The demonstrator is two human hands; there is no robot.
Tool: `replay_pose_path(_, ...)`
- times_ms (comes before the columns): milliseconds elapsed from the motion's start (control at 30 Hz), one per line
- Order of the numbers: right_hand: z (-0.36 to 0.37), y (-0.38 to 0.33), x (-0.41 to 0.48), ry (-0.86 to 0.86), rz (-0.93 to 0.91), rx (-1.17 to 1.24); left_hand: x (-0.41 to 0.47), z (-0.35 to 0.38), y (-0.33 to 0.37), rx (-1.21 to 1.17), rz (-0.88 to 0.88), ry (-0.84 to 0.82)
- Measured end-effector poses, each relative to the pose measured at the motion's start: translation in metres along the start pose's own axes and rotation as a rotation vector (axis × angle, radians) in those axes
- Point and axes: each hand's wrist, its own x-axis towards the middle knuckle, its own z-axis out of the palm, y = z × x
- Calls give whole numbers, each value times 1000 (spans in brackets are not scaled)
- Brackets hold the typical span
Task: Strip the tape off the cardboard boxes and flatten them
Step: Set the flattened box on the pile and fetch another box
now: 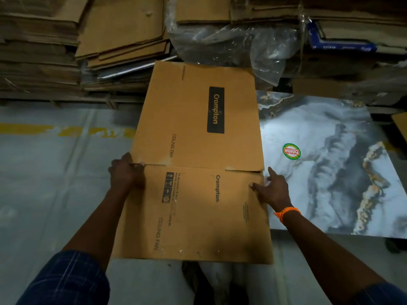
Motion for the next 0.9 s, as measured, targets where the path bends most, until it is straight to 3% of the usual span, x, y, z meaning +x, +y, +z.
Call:
replay_pose_path(133, 5, 21, -19, -86, 34, 2, -49, 23, 1, 165, -55, 57)
replay_pose_path(233, 0, 32, -40, -131, -92, 14, -89, 44, 22, 272, 131, 159)
replay_pose_path(400, -39, 70, -47, -254, -227, -8, -149, 102, 115, 335, 405, 33)
replay_pose_path(600, -155, 140, -22, -92, -264, 144, -230, 189, 272, 284, 630, -102)
replay_pose_path(900, -365, 244, 58, -10, -452, 92, -356, 286, 506, 153, 803, -63)
